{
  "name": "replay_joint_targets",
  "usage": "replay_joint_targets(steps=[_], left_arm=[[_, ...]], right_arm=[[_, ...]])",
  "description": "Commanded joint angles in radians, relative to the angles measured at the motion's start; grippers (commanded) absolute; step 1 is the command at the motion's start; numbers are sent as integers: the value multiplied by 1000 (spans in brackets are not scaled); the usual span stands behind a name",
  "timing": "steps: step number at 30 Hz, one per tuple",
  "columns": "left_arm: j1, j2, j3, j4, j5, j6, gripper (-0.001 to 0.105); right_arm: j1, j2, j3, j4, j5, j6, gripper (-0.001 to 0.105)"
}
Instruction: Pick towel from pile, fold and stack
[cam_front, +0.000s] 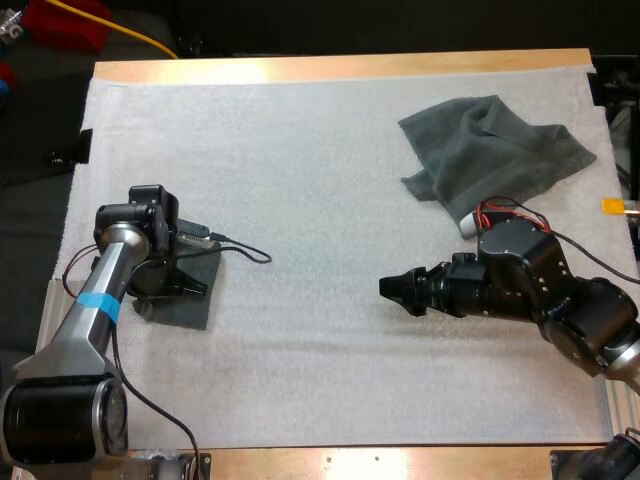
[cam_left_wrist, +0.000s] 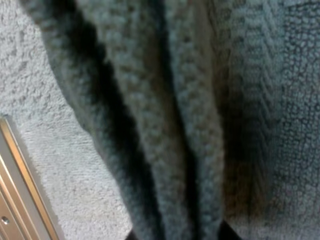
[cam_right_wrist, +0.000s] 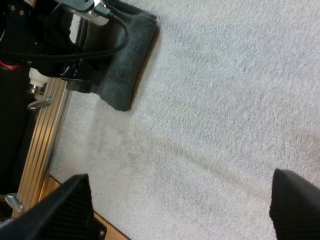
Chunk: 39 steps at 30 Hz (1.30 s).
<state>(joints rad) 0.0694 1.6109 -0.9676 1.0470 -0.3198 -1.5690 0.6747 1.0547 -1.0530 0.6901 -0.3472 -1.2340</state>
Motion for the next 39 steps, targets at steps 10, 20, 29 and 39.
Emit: replay_joint_targets(steps=[10, 20, 29, 39], left_arm=[[1, -12, -7, -7, -161, -46, 50], [1, -77, -7, -29, -175, -46, 70], [1, -233, -7, -35, -74, -42, 70], [1, -413, -7, -9, 266, -89, 70]], right_arm=[[0, -9, -4, -6, -16, 2, 71], [0, -9, -4, -6, -16, 2, 71], [0, -9, -4, -6, -16, -7, 71], [0, -9, -4, -6, -12, -112, 71]])
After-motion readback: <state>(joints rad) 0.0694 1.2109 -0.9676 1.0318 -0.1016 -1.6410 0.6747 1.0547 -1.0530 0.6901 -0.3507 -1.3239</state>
